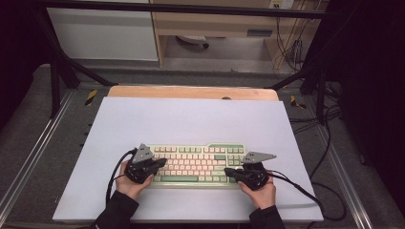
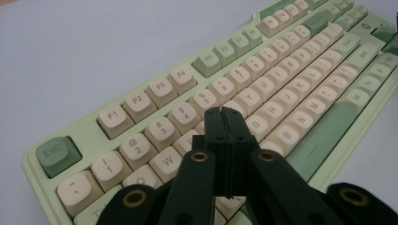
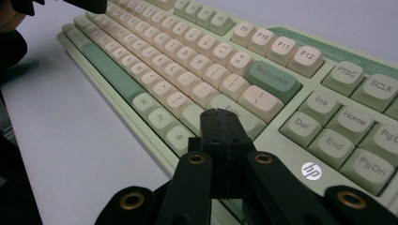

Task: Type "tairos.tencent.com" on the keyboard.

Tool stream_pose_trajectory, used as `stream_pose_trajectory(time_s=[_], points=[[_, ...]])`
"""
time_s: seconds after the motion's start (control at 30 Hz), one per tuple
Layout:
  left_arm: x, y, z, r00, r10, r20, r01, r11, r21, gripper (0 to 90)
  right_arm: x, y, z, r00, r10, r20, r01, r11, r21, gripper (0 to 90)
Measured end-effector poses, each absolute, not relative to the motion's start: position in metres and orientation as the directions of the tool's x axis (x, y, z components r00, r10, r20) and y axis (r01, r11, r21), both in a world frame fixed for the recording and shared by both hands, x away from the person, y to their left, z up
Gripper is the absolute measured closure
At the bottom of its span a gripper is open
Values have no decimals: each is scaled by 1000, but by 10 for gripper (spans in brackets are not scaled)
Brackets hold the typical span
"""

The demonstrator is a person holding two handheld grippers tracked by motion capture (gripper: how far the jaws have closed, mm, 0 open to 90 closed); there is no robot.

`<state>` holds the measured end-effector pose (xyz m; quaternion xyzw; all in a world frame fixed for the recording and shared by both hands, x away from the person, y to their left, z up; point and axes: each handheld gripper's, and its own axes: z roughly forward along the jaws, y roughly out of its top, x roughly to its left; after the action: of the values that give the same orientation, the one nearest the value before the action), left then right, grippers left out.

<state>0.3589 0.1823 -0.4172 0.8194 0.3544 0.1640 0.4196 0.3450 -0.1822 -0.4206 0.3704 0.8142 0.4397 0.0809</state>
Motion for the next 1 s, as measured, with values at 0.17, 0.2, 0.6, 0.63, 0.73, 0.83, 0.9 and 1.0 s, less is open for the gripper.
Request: stream_pose_trajectory(time_s=[0.17,0.2,0.6,0.63,0.73,0.83,0.9,1.0], points=[[366,176,-416,692,721,-38,447,-387,807,900,345,-181,-423,-716,671,191,532,348,772,900],[366,176,-416,692,721,-38,447,-387,807,900,345,-181,-423,-716,671,191,532,348,772,900],[371,172,-424,669,742,-28,468,-393,791,900,346,-180,-424,-716,671,192,536,353,767,900],[371,170,-424,670,741,-31,469,-392,791,900,346,-180,-424,-716,671,192,536,353,767,900],[373,166,-427,669,743,-29,472,-394,789,900,346,-180,-424,-715,673,191,537,352,767,900],[374,165,-429,667,745,-26,473,-396,787,900,346,-180,-424,-716,672,188,534,354,768,900],[374,165,-431,667,745,-24,474,-398,785,900,346,-181,-424,-718,671,186,532,356,768,900],[375,164,-431,668,744,-26,472,-397,787,900,346,-181,-424,-717,671,187,533,356,767,900]])
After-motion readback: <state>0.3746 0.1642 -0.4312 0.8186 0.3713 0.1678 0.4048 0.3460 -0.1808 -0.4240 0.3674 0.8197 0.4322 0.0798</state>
